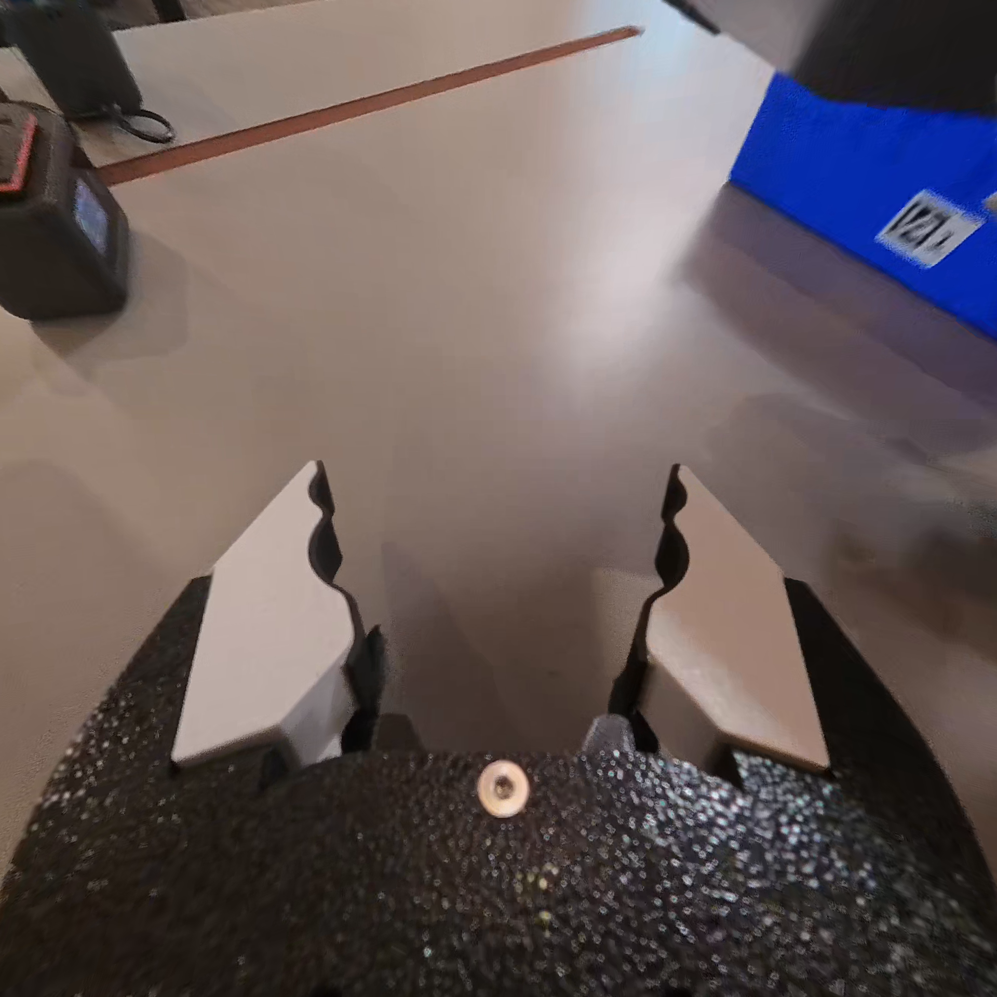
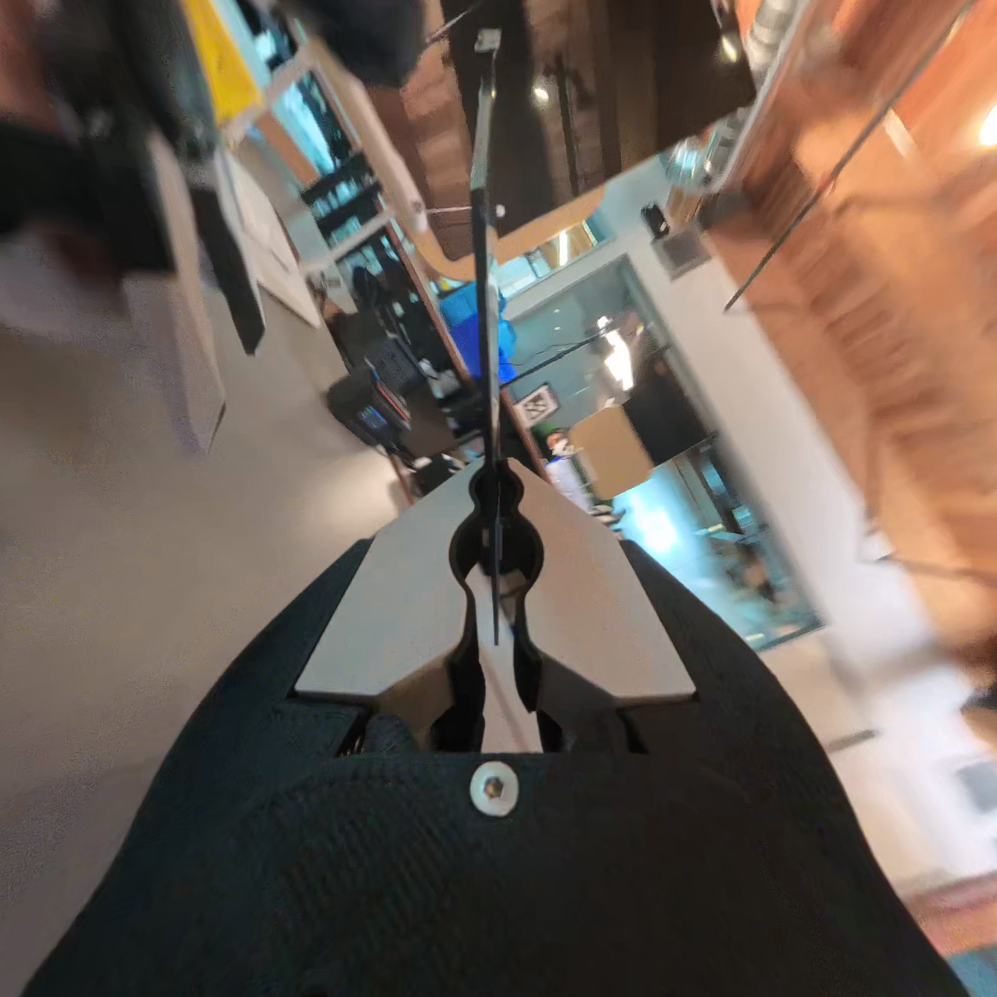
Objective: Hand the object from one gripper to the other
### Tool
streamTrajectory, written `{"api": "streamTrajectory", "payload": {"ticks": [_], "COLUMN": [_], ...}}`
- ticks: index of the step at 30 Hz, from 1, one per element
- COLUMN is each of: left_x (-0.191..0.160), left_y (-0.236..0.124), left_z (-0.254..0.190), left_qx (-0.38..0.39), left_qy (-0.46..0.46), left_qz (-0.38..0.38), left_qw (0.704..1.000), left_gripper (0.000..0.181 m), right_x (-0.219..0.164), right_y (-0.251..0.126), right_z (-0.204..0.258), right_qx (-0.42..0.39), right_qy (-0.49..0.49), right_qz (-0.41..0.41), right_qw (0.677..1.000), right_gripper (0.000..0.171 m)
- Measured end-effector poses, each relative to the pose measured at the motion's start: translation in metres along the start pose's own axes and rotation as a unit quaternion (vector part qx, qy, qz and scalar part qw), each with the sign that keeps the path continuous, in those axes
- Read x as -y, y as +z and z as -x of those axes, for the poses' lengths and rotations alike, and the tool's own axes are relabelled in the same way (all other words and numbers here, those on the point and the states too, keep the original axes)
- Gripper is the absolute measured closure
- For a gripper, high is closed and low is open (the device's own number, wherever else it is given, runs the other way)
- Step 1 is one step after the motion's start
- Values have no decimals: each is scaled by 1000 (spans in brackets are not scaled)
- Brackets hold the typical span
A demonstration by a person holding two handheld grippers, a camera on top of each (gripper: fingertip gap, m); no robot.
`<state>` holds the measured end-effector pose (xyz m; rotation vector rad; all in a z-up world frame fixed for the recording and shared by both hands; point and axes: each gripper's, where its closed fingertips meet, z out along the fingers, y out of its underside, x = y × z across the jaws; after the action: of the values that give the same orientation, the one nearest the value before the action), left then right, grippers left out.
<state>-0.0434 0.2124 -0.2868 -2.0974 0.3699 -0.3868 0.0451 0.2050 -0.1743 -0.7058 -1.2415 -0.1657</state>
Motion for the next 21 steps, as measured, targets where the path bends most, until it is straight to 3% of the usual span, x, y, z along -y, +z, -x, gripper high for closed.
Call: {"api": "streamTrajectory", "payload": {"ticks": [4,7,10,14,18,21], "left_x": [18,45,59,47,41,50], "left_y": [-12,-38,-65,-70,-69,-70], "left_z": [-22,-33,-49,-79,-93,-81], "left_qx": [-151,-305,-433,-469,-477,-439], "left_qy": [-144,-277,-311,-243,-196,-150], "left_qz": [-50,-110,-124,-83,-79,-140], "left_qw": [977,905,837,845,853,875], "left_gripper": [73,87,102,127,181,181], "right_x": [-1,7,15,23,29,26], "right_y": [3,2,1,4,3,-1], "right_z": [9,8,14,25,27,17], "right_qx": [-36,-53,-58,-56,-55,-52], "right_qy": [-192,-256,-307,-350,-337,-237], "right_qz": [14,9,0,-11,-21,-30], "right_qw": [981,965,950,935,940,970], "right_gripper": [171,171,171,171,169,131]}}
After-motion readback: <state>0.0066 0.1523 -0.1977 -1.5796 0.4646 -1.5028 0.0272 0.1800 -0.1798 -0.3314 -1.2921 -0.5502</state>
